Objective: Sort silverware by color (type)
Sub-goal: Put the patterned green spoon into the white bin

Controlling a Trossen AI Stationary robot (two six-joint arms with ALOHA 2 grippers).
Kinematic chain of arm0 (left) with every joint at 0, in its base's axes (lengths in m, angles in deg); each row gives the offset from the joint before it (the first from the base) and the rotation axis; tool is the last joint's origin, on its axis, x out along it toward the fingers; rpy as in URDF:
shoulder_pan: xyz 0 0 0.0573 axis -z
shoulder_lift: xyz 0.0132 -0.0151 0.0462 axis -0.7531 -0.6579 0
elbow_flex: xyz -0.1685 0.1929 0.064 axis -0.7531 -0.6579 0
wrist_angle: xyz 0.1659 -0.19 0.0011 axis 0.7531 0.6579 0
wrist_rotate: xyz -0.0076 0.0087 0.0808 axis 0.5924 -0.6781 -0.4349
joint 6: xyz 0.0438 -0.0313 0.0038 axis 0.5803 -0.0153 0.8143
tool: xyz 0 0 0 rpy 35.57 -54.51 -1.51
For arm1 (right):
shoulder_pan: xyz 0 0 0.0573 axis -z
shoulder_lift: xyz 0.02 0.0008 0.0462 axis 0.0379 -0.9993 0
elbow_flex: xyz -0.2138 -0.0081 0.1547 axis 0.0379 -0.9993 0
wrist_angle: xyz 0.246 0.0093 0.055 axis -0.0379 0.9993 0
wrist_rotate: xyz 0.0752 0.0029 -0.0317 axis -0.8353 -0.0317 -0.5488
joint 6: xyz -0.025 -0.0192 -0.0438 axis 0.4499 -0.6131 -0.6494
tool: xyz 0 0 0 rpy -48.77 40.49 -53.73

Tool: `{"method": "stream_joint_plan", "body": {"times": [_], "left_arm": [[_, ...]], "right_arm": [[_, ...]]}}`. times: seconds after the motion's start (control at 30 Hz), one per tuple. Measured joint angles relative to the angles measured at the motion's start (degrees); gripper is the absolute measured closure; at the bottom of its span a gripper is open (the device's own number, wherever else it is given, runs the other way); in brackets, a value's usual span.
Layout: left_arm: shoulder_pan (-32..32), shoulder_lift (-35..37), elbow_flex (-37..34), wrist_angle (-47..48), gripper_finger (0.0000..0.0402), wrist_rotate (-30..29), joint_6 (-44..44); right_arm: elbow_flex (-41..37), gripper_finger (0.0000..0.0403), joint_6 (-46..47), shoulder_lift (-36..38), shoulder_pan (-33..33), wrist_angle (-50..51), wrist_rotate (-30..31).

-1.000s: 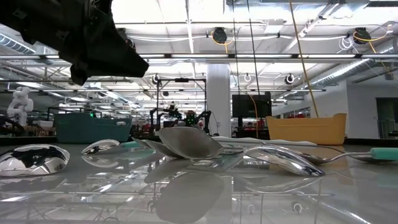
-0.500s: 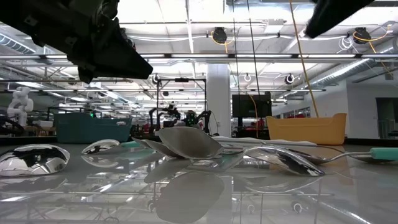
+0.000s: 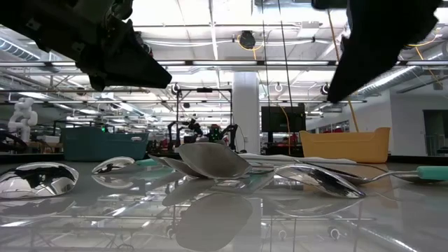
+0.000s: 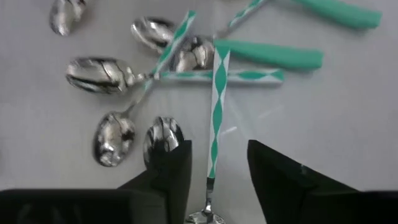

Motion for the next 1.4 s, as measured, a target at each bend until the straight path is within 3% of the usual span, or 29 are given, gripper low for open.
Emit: {"method": "stream_joint_plan", "body": {"times": [0.23, 0.57, 0.77, 1.07, 1.4], "left_arm": [[0.0, 0.0, 0.0, 0.3, 0.0314, 0.1, -0.2], [0.2, 0.0, 0.0, 0.4, 0.0314, 3.1, 0.4], [0.2, 0.0, 0.0, 0.4, 0.0314, 4.2, 0.5], [0.2, 0.0, 0.0, 0.4, 0.0314, 4.6, 0.7], [0.2, 0.0, 0.0, 0.4, 0.0314, 4.6, 2.7]], "right_arm": [[0.0, 0.0211, 1.0, -5.9, 1.1, -2.5, -2.5], [0.0, 0.0218, -1.7, -10.9, 1.6, -2.4, -2.5], [0.2, 0.0255, -3.0, -12.3, 1.6, -2.5, -2.4], [1.4, 0.0383, -3.1, -11.3, 2.4, 2.0, -4.1], [13.4, 0.0382, 1.7, -11.1, 2.6, 21.7, -2.1]]}}
